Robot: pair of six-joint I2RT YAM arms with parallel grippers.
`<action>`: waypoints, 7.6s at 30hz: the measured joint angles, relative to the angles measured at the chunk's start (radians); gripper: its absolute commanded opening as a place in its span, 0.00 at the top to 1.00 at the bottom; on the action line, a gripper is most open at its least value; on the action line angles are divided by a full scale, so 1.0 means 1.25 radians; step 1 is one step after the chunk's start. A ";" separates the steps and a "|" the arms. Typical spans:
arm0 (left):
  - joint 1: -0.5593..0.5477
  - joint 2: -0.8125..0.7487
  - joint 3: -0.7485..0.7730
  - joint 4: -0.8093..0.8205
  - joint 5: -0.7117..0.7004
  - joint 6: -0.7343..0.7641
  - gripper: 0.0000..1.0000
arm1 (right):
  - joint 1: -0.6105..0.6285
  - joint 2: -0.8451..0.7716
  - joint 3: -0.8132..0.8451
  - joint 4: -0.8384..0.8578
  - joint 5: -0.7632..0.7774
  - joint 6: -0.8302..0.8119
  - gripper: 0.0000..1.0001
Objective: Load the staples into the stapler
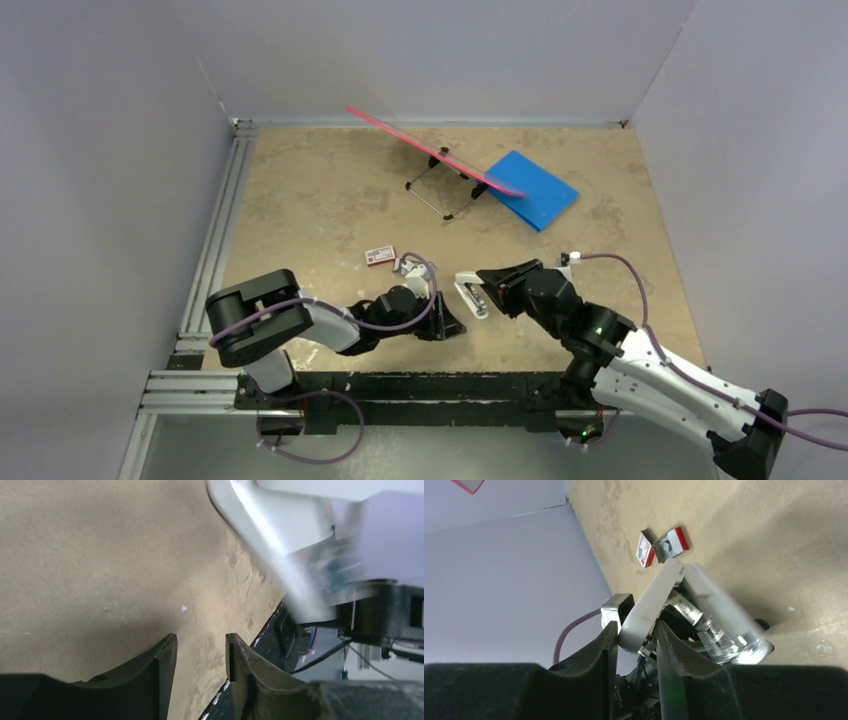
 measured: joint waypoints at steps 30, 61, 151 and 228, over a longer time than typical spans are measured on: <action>0.002 -0.103 0.021 0.078 0.055 -0.077 0.46 | 0.000 -0.105 -0.037 0.023 -0.014 0.059 0.82; 0.032 -0.029 -0.024 0.215 0.016 -0.206 0.76 | -0.001 -0.153 -0.095 0.092 -0.059 0.122 0.84; 0.023 0.073 0.033 -0.055 0.111 -0.120 1.00 | -0.077 0.410 0.070 0.203 -0.032 -0.189 0.60; -0.022 -0.018 0.213 -0.558 -0.051 -0.061 0.90 | -0.107 0.256 0.173 -0.027 -0.097 -0.662 0.38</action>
